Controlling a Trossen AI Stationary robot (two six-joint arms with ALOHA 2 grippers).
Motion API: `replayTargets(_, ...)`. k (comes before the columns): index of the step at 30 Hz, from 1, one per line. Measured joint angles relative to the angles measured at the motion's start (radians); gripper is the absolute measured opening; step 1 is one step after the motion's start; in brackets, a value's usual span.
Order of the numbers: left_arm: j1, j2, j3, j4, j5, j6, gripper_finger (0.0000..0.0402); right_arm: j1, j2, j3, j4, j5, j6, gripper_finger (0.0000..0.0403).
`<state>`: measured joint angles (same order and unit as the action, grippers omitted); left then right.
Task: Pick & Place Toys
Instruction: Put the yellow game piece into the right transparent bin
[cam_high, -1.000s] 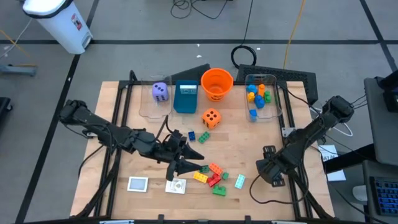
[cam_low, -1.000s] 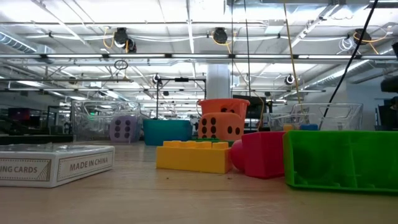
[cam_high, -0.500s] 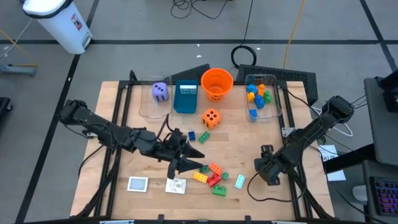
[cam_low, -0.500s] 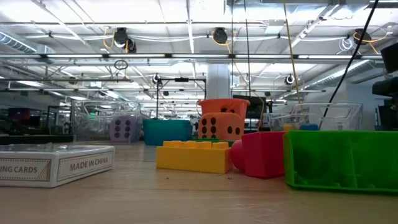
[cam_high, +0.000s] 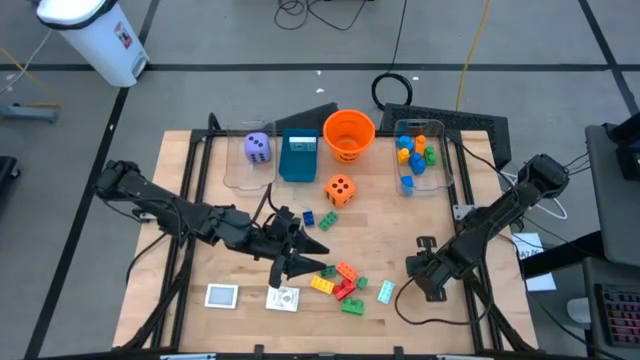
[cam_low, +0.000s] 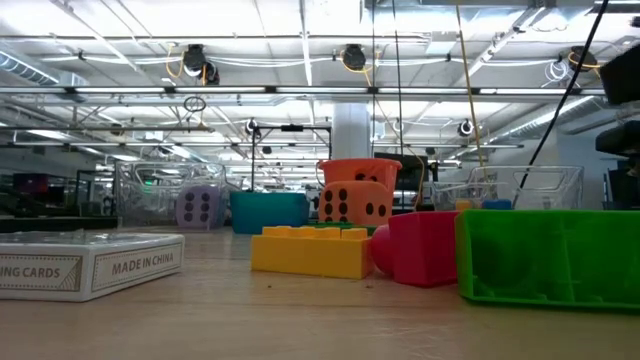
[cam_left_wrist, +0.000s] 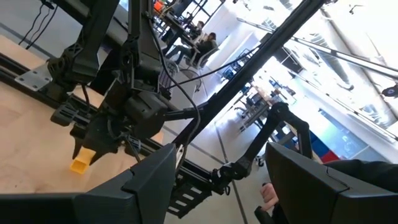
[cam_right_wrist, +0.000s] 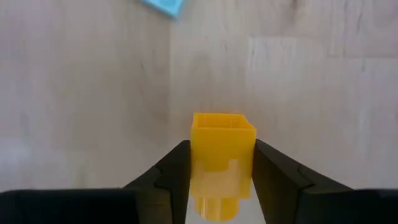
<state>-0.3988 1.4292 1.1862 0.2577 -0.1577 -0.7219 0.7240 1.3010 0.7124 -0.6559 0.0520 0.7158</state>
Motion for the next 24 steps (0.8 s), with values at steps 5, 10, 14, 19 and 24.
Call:
replayTargets(5, 0.000, 0.000, 0.000, 0.000, 0.000, 0.005, 0.0257, -0.039, -0.028, 0.018, 0.070, 0.001, 0.033, 0.0144)
replayTargets(10, 0.000, 0.000, 0.000, -0.004, 0.000, 0.009, 0.0257, -0.112, -0.100, 0.047, 0.233, 0.004, 0.009, 0.0134)
replayTargets(14, 0.006, 0.000, 0.000, -0.041, -0.005, 0.009, 0.0257, -0.186, -0.168, 0.049, 0.429, 0.044, 0.016, 0.0139)
replayTargets(19, 0.007, 0.000, 0.000, -0.055, -0.059, 0.015, 0.0257, -0.268, -0.232, 0.049, 0.706, 0.155, -0.024, 0.0138)
replayTargets(24, 0.019, 0.000, 0.000, -0.053, -0.151, 0.023, 0.0257, -0.345, -0.242, 0.050, 1.000, 0.188, -0.100, 0.0139)
